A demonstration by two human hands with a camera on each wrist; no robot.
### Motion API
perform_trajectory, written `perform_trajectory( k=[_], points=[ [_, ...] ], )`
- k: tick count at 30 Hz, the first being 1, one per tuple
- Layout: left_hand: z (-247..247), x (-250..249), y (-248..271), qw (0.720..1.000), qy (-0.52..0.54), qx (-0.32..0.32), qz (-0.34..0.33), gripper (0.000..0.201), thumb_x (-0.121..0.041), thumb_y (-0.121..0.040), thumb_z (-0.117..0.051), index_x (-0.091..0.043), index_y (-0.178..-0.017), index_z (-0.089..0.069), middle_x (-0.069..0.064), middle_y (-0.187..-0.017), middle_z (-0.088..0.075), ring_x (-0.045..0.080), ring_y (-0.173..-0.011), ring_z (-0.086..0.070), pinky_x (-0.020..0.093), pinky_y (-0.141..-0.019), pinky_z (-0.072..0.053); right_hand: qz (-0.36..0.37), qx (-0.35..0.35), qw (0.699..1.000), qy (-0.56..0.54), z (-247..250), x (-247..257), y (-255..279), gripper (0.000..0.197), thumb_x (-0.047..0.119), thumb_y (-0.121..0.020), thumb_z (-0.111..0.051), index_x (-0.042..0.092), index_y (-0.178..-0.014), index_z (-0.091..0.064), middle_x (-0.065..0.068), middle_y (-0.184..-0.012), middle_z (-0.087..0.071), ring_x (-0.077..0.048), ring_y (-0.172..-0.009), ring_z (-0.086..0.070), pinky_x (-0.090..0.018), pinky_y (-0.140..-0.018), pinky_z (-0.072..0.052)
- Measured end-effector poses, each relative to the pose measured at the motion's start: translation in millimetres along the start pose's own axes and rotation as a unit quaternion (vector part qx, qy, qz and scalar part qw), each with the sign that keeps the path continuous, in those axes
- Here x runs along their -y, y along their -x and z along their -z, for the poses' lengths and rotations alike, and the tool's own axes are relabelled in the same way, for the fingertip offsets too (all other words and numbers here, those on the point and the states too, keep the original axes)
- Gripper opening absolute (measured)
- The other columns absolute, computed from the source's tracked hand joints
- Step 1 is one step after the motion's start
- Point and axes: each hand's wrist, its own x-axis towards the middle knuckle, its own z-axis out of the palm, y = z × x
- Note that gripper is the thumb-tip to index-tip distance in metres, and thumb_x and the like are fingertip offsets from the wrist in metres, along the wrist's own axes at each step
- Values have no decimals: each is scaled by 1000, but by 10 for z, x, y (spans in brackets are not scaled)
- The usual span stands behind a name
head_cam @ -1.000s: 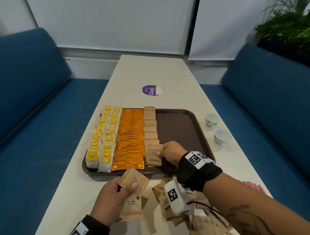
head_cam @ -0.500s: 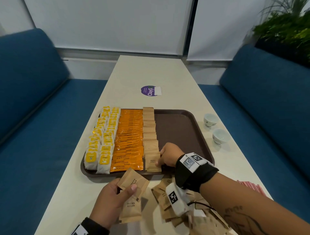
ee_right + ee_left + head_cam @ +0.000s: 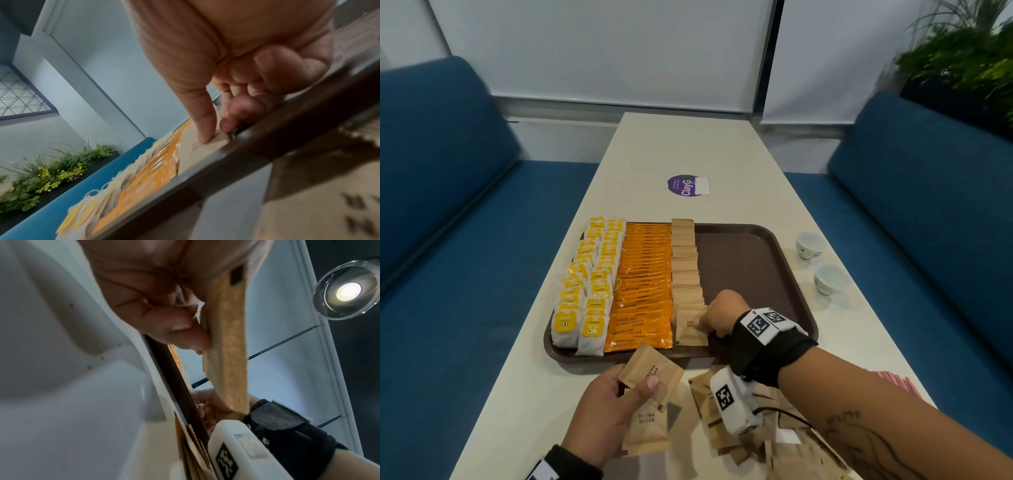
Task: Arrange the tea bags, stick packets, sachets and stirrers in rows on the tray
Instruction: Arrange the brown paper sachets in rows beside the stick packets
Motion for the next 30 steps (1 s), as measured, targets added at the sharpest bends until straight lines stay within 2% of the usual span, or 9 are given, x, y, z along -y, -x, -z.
perform_trajectory(
  k=[3, 5, 8, 12, 14, 18, 22, 26, 30],
  points=[
    [-17, -11, 2, 1000, 1, 5, -2, 16, -17, -81, -67, -14, -97, -66, 10, -91, -73, 31, -87, -68, 53, -84, -52, 6, -3, 1000, -22, -15, 5, 42, 28, 34, -88, -64, 7, -97, -61, -4, -89, -60, -16, -82, -59, -27, -83, -50],
    [-21, -19, 2, 1000, 5, 14, -11, 18, -18, -79, -68, -15, -97, -66, 9, -91, -73, 32, -89, -67, 55, -86, -50, 30, -32, 994, -104, -4, -53, 111, 26, 28, -86, -67, 9, -103, -62, -3, -92, -62, -16, -85, -61, -28, -81, -52],
    [-26, -67, 27, 999, 14, 37, -33, 31, -29, -71, -78, -15, -97, -67, 9, -89, -74, 31, -88, -68, 53, -84, -52, 115, -58, 961, -244, 36, -127, 390, 15, 27, -86, -67, 19, -91, -55, 2, -94, -61, -11, -88, -60, -29, -82, -53],
    [-59, -108, 37, 996, 13, 59, -71, 67, -51, -43, -74, -13, -97, -68, 8, -89, -74, 29, -85, -69, 45, -77, -54, 203, 60, 937, -277, 28, -212, 745, 29, 27, -79, -74, 15, -102, -61, 4, -81, -59, -3, -66, -57, -17, -61, -48],
    [-77, -124, 39, 993, 5, 66, -93, 65, -52, -44, -72, -15, -98, -69, 6, -90, -74, 28, -87, -69, 45, -80, -53, 227, 111, 919, -301, -16, -251, 874, 28, 12, -79, -74, 10, -104, -61, 3, -73, -59, 3, -53, -56, -10, -52, -44],
    [-100, -139, 53, 991, -5, 76, -107, 59, -52, -45, -73, -18, -94, -71, 5, -91, -74, 26, -88, -69, 45, -82, -53, 235, 103, 918, -302, -125, -304, 955, 17, 0, -79, -70, 8, -92, -62, -1, -76, -63, 2, -57, -60, -10, -56, -49],
    [-46, -96, 32, 994, 3, 51, -98, 37, -42, -46, -80, -22, -77, -74, 7, -87, -73, 23, -80, -67, 36, -71, -53, 173, 48, 912, -369, -103, -366, 909, 11, 2, -84, -66, 11, -85, -58, -5, -81, -62, -5, -56, -53, -15, -47, -42],
    [36, -8, 8, 996, 2, 40, -78, 19, -4, -75, -73, -16, -90, -70, 10, -90, -71, 24, -79, -65, 29, -63, -49, 91, -40, 911, -399, -43, -355, 705, 6, 9, -91, -59, 15, -90, -61, -7, -97, -66, -9, -66, -58, -20, -60, -53],
    [66, 26, 7, 997, 2, 42, -65, 21, 0, -76, -71, -16, -91, -69, 12, -92, -71, 24, -77, -65, 30, -61, -49, 73, -34, 951, -297, -94, -261, 530, 8, 12, -88, -63, 12, -97, -62, -5, -95, -67, -7, -63, -57, -22, -69, -54]
  ],
)
